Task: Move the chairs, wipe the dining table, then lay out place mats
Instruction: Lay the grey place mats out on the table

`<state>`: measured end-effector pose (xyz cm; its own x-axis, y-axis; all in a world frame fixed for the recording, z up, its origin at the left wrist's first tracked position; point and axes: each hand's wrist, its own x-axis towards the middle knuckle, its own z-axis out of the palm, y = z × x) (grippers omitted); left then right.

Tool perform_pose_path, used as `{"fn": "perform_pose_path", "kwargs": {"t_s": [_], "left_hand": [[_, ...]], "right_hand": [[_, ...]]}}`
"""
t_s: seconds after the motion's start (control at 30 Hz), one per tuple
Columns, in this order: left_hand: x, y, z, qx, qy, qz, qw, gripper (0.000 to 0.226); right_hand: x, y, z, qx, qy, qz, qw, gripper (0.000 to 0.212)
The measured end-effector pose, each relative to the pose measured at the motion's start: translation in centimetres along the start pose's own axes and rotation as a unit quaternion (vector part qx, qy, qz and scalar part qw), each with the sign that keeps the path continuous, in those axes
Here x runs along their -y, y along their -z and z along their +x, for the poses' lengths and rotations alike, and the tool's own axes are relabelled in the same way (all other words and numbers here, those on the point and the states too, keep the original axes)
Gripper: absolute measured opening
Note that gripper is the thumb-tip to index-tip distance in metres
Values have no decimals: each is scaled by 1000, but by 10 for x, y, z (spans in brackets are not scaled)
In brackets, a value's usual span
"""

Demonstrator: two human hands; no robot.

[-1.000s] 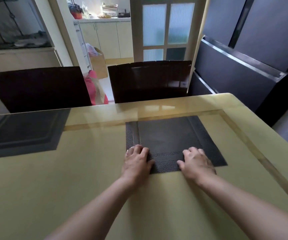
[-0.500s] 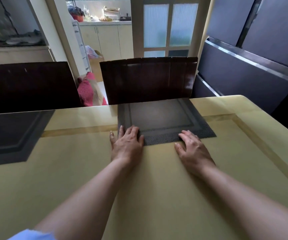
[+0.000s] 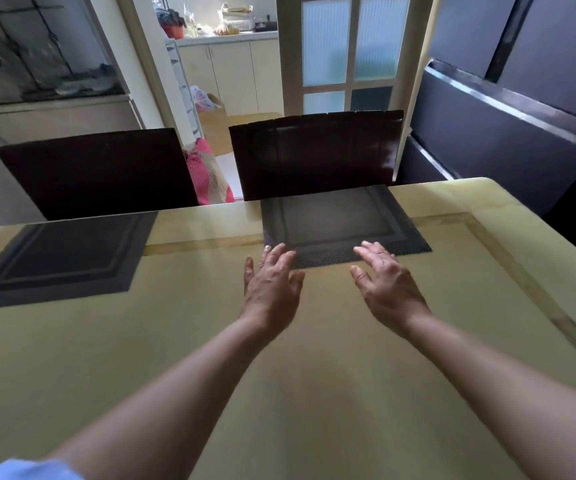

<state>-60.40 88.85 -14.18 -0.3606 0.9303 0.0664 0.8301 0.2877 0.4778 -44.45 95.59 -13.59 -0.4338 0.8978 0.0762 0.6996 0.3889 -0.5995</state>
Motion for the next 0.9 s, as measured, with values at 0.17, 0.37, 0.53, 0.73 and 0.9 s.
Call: {"fn": "perform_pose_path", "kwargs": {"t_s": [0.17, 0.37, 0.53, 0.73, 0.9], "left_hand": [[-12, 50, -65, 50, -10, -6, 999, 43], [-8, 110, -147, 77, 33, 13, 996, 41], [-18, 150, -214, 67, 48, -21, 996, 39], [-10, 201, -302, 59, 9, -35, 998, 38], [5, 202, -385, 117, -20, -22, 993, 37]], "right_hand": [[33, 39, -48, -11, -14, 32, 999, 41], [76, 71, -122, 18, -17, 71, 997, 40], [128, 93, -194, 22, 3, 96, 995, 41], [195, 100, -284, 8, 23, 101, 995, 43], [221, 95, -358, 14, -10, 91, 996, 42]]}}
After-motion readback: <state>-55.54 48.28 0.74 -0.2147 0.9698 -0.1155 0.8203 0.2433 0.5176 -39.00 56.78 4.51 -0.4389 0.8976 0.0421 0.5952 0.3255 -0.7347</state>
